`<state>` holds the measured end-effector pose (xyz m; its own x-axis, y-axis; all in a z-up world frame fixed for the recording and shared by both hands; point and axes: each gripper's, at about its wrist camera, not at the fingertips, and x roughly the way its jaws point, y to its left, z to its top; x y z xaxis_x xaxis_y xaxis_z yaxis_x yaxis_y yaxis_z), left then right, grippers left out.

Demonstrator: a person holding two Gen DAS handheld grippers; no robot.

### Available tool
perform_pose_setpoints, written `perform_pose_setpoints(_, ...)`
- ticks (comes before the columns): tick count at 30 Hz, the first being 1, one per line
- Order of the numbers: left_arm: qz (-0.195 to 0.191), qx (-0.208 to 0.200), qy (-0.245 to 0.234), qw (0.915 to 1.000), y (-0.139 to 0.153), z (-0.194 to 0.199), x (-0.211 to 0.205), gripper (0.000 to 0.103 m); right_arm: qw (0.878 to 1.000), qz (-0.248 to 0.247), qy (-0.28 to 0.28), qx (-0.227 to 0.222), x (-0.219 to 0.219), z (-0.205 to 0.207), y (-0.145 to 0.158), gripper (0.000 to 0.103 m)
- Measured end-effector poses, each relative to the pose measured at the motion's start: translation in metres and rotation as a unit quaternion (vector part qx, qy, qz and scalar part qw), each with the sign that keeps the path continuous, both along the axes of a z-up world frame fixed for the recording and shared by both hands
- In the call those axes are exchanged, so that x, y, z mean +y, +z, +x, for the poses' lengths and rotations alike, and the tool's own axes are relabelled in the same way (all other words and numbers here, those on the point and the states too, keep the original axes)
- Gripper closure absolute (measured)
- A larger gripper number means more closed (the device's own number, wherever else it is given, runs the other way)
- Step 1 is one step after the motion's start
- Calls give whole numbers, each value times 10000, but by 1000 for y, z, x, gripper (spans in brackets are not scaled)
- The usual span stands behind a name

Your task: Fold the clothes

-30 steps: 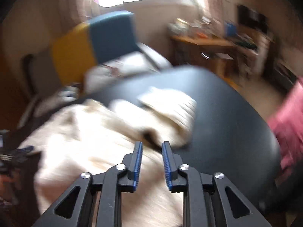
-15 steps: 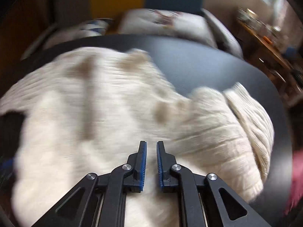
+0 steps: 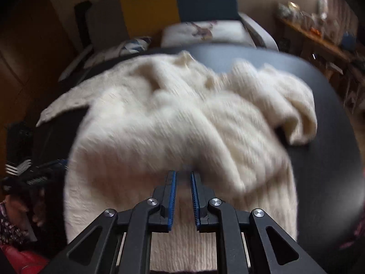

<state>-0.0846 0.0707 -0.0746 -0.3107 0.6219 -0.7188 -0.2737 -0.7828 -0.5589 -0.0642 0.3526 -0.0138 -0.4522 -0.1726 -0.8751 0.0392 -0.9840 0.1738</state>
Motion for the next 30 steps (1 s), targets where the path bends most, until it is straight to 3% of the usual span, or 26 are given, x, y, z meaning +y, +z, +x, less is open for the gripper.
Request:
perform_pose_setpoints(3,386,-248,70,9989,-6,2,-3,80,9988,-157,-335,-329,16,1,-43,89)
perform_pose_setpoints(7,925,-352,-331,9945,-8,13,8,76,9958,-515,-754,-98,29,12,-46,89)
perform_pose_setpoints(10,1374,-505,-673,9869,-10,18,25,73,9958,-495,-770,19,30,21,-44,89)
perform_pose_setpoints(12,1649,-546,-658,9826,-11,15,35,71,9958,-490,-766,66,31,26,-44,89)
perform_pose_setpoints(15,1566,-476,-549,9850,-13,6,52,67,9939,-658,-883,94,38,35,-45,89)
perform_pose_setpoints(18,1177,-352,-545,9909,-7,3,62,68,9927,-742,-940,140,39,39,-42,89)
perform_pose_setpoints(19,1005,-302,-558,9929,-4,2,65,81,9926,-749,-946,159,40,40,-43,89)
perform_pose_setpoints(22,487,-154,-596,9969,5,0,72,93,9915,-805,-1002,181,43,47,-44,89)
perform_pose_setpoints(25,-29,3,-632,9980,14,-2,79,95,9918,-758,-1013,170,41,48,-43,89)
perform_pose_setpoints(30,-937,434,-447,9937,53,6,50,95,9911,-775,-1074,162,37,42,-43,89)
